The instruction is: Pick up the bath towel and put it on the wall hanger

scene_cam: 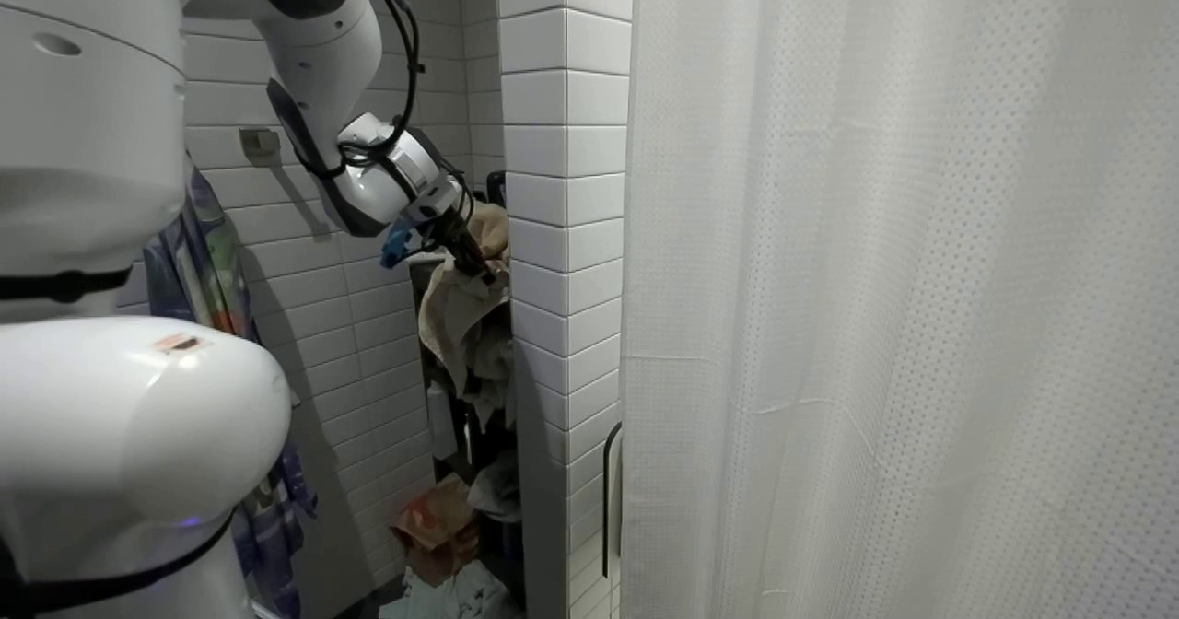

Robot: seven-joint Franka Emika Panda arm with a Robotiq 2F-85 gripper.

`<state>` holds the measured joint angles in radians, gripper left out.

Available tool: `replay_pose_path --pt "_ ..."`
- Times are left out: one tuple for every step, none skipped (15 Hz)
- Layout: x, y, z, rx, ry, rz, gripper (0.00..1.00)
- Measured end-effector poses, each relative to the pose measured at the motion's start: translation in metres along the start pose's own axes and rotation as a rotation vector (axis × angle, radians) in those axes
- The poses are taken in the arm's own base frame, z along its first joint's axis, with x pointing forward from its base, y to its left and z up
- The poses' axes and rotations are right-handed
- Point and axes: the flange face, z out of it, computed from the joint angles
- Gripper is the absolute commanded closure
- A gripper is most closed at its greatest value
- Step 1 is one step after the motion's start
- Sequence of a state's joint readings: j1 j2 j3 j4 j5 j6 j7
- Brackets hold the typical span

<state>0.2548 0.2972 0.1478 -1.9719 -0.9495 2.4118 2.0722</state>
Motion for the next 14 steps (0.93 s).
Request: replay_pose_path --pt "-0.001 0.0 -0.002 0.003 0.0 -0.003 0.98" --pt "-0.002 -0.001 -0.005 0.008 0.0 -0.009 0.98" --pt "-0.004 -0.002 -0.011 0.017 0.001 -0.018 0.98" --pt "-0.005 -0.002 -0.02 0.028 0.003 -0.035 0.98" --pt "-0.006 -0.003 -0.031 0.041 0.002 -0.058 0.98" --pt "-0.006 -0.003 -0.044 0.055 0.0 -0.08 0.98" --pt "-0.006 -0.002 -0.06 0.07 0.002 -0.1 0.98" --pt "-0.005 -0.001 -0.077 0.08 0.005 -0.118 0.98" --pt "-0.002 0.001 -0.095 0.09 0.011 -0.129 0.98" --pt "0.002 0.002 -0.114 0.102 0.02 -0.138 0.98" --pt "0.005 0.005 -0.133 0.112 0.031 -0.145 0.98" --pt "0.009 0.007 -0.15 0.121 0.042 -0.151 0.98" --pt "0.012 0.01 -0.165 0.129 0.054 -0.155 0.98" --pt "0.015 0.013 -0.178 0.137 0.063 -0.157 0.98"
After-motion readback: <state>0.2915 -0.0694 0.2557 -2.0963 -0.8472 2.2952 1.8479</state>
